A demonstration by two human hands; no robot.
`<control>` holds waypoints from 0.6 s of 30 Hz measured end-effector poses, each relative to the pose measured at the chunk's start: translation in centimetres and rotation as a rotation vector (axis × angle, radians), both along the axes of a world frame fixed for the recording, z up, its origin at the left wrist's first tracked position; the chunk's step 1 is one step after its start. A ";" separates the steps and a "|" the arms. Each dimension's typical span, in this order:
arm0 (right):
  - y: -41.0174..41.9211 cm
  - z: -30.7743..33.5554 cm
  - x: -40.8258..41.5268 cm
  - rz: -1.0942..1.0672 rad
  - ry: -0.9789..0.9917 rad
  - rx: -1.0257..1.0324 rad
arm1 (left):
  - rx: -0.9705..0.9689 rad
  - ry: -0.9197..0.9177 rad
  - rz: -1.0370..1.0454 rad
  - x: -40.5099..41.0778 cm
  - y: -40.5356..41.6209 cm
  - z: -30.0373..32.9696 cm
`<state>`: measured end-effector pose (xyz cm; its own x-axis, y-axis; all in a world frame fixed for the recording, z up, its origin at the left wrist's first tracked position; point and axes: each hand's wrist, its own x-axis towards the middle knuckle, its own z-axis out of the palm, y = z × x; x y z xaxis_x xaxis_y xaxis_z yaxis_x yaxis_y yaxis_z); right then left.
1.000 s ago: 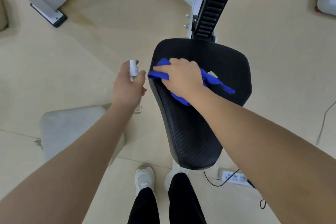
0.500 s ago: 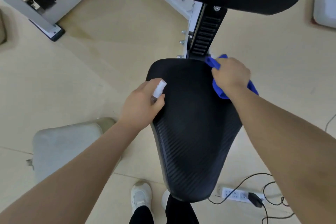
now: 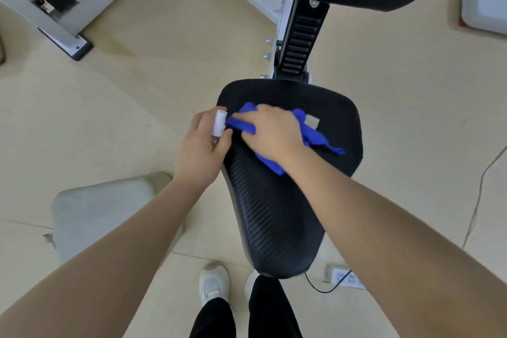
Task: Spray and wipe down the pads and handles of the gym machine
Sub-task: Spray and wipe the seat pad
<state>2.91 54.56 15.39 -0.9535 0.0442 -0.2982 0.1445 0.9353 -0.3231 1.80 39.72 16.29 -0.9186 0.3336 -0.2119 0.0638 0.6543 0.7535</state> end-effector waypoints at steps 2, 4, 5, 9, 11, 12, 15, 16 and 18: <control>-1.1 1.3 2.9 0.117 0.025 -0.050 | -0.044 -0.001 0.047 0.8 -0.7 0.4; -2.0 2.1 5.7 0.211 0.142 -0.108 | -0.061 -0.058 0.118 2.0 -1.0 0.9; -1.8 2.3 6.1 0.249 0.142 -0.106 | -0.045 -0.096 0.129 2.7 -1.0 1.3; 1.4 0.7 3.5 -0.022 -0.027 0.075 | 0.001 -0.155 0.037 4.9 -1.3 1.7; 2.5 0.3 2.3 -0.233 -0.054 0.134 | 0.010 -0.177 0.021 5.1 -1.5 1.5; 2.5 0.4 2.7 -0.234 -0.063 0.146 | 0.005 -0.180 0.008 5.2 -1.6 1.4; 1.4 2.3 7.0 -0.076 -0.107 0.079 | 0.021 -0.205 0.024 5.7 -1.8 1.3; 0.8 3.1 9.3 0.001 -0.052 0.059 | 0.036 -0.215 0.047 6.0 -1.8 1.5; -0.8 4.5 13.4 0.123 0.039 0.004 | 0.037 -0.225 0.074 6.4 -1.7 1.7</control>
<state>16.28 53.79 19.87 -0.9625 -0.0728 -0.2612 0.0159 0.9464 -0.3225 8.16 37.98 18.03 -0.8719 0.2784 -0.4028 -0.1557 0.6223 0.7671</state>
